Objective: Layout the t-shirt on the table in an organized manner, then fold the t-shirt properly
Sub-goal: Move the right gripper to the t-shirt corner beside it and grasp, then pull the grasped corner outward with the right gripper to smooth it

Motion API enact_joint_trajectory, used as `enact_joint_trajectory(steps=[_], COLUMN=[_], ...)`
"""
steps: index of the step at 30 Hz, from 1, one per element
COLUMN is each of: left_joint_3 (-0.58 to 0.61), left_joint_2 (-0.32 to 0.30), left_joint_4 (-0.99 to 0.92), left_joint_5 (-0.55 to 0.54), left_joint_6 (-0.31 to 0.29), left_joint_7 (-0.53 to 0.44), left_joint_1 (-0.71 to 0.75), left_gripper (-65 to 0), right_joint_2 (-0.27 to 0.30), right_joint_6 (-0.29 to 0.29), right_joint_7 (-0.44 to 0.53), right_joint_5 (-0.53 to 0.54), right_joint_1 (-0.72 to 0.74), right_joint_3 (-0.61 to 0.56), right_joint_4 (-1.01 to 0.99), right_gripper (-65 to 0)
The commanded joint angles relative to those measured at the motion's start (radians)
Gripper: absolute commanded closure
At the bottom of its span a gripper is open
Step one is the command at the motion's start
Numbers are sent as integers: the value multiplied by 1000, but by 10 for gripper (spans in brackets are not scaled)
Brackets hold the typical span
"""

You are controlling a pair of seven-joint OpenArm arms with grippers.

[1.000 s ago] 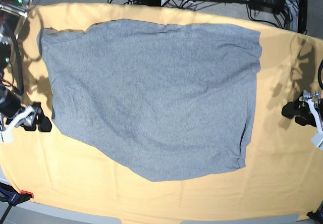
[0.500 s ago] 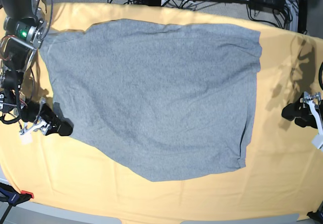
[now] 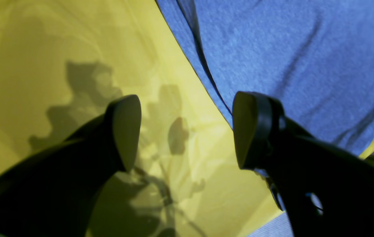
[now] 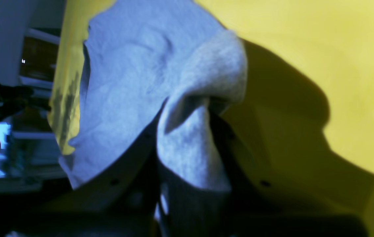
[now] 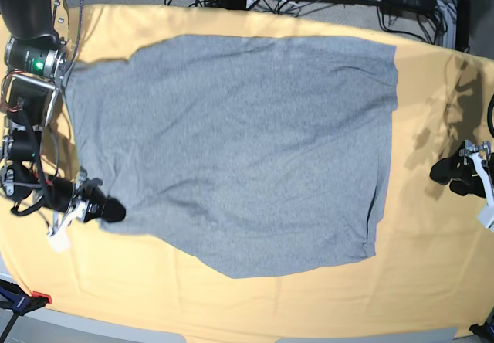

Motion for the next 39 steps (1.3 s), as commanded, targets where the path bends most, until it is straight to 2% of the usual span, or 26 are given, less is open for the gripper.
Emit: enact_joint_trajectory(steps=[1,3,11,17,18,21,22,23,26,32,36,39], left_joint_3=[-15,-15,-15,-15,-15,-15,-15,-15,-15,-15,-15,-15], left_joint_2=[-27,-27,-27,-27,-27,-27,-27,-27,-27,-27,-27,-27], left_joint_4=[11,11,11,11,11,11,11,11,11,11,11,11], left_joint_5=[-17,-17,-17,-17,-17,-17,-17,-17,-16,-16,-16,-16], left_joint_6=[-6,-6,-6,-6,-6,-6,-6,-6,-6,-6,-6,-6], left_joint_7=[-19,-20,-29,-29,-30,-33,-37,-42,-47,-47,-48,-47], left_joint_1=[-25,-25,-25,-25,-25,-25,-25,-25,-25,-25,-25,-25], left_gripper=[-443,-443,-443,-443,-443,-443,-443,-443,-443,-443,-443,-443], right_joint_2=[14,14,11,11,11,11,11,12,11,12,11,11], right_joint_6=[9,9,9,9,9,9,9,9,9,9,9,9], right_joint_7=[-13,-43,-47,-48,-48,-47,-47,-47,-46,-52,-60,-65], right_joint_5=[30,48,48,16,-2,-58,-60,-57,-48,-27,4,-18], right_joint_1=[14,-30,-356,-511,-523,-549,-550,-548,-539,-558,-589,-583], right_joint_3=[6,4,-2,-68,-91,-173,-200,-223,-255,-256,-281,-301], right_joint_4=[61,185,720,887,888,887,887,890,948,1200,1217,1217], right_gripper=[0,0,0,0,-39,-317,-390,-423,-422,-421,-417,-412])
